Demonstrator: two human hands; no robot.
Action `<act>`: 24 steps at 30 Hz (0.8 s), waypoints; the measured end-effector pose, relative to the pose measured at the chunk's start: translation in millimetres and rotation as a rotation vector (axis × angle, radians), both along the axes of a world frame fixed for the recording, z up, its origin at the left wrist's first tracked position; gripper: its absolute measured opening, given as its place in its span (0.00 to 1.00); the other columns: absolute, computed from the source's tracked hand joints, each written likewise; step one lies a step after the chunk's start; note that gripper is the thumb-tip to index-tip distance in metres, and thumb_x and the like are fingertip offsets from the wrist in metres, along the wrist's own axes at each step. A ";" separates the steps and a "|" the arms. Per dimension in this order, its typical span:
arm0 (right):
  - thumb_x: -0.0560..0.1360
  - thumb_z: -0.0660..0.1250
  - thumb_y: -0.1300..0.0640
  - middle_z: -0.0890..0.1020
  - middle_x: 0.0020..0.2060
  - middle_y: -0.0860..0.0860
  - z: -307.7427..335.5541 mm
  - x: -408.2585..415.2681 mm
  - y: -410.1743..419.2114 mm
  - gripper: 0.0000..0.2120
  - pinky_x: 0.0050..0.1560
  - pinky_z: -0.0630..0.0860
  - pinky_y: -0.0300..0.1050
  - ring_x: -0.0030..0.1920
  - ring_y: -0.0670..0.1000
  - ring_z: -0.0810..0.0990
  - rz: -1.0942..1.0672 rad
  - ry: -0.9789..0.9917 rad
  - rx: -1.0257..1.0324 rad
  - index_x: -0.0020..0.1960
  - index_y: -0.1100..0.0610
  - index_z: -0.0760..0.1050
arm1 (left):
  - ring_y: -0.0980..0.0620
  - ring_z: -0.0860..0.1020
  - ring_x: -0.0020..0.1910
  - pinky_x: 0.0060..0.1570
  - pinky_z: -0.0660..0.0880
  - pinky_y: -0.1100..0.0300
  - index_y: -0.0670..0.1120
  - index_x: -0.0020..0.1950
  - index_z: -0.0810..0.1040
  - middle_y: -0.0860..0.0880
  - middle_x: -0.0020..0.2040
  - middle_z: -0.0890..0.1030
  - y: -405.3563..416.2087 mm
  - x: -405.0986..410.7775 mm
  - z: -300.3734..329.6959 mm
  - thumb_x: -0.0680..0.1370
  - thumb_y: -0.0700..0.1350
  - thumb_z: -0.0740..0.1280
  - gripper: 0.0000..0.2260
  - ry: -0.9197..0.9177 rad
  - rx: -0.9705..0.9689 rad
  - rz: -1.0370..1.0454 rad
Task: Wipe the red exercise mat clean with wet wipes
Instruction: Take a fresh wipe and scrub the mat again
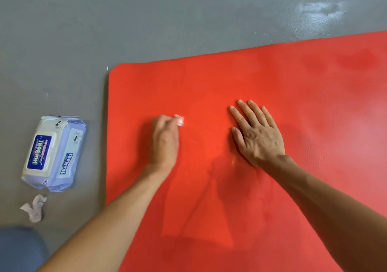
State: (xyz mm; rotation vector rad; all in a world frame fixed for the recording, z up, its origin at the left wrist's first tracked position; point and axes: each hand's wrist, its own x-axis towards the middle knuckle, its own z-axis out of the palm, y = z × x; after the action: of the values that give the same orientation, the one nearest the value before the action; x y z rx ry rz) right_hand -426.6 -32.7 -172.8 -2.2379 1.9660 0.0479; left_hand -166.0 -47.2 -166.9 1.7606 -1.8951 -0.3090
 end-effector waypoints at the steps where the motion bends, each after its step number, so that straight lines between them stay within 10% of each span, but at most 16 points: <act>1: 0.85 0.44 0.41 0.54 0.83 0.47 -0.5 5.5 0.0 0.28 0.82 0.47 0.56 0.83 0.51 0.47 -0.032 -0.006 -0.004 0.84 0.44 0.48 | 0.45 0.78 0.46 0.47 0.76 0.45 0.40 0.54 0.84 0.45 0.44 0.79 -6.7 4.6 -3.3 0.84 0.42 0.62 0.11 0.040 -0.046 0.089; 9: 0.84 0.47 0.45 0.57 0.82 0.48 -1.3 18.1 2.7 0.28 0.81 0.48 0.58 0.83 0.52 0.49 -0.102 -0.055 -0.045 0.84 0.45 0.51 | 0.49 0.78 0.49 0.54 0.76 0.58 0.41 0.60 0.84 0.48 0.48 0.80 44.3 -72.5 4.9 0.85 0.40 0.66 0.09 0.135 -0.012 -0.291; 15: 0.84 0.47 0.46 0.57 0.82 0.49 -0.6 20.2 2.0 0.28 0.81 0.49 0.58 0.83 0.53 0.50 -0.093 -0.027 -0.048 0.84 0.47 0.51 | 0.57 0.74 0.49 0.53 0.74 0.59 0.39 0.57 0.84 0.48 0.51 0.77 -18.8 -8.7 0.4 0.83 0.37 0.64 0.09 0.159 0.026 0.169; 19: 0.84 0.47 0.46 0.58 0.82 0.49 -1.0 19.5 2.3 0.28 0.81 0.49 0.58 0.83 0.53 0.51 -0.101 -0.026 -0.054 0.84 0.47 0.53 | 0.68 0.73 0.50 0.52 0.70 0.73 0.44 0.56 0.82 0.59 0.49 0.75 10.9 -81.0 9.8 0.85 0.44 0.62 0.09 0.277 0.136 -0.084; 24: 0.85 0.46 0.46 0.57 0.82 0.49 0.4 21.8 2.4 0.28 0.81 0.49 0.58 0.83 0.52 0.49 -0.107 -0.017 -0.037 0.84 0.47 0.52 | 0.61 0.73 0.48 0.53 0.75 0.57 0.45 0.53 0.84 0.54 0.44 0.76 5.3 -31.1 5.9 0.85 0.46 0.65 0.09 0.171 0.036 -0.208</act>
State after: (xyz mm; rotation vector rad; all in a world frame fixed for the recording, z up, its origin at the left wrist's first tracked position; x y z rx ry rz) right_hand -404.8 -30.3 -172.4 -2.1433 2.0908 -0.0200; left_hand -197.1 -42.0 -161.0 1.5083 -1.9601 -0.5555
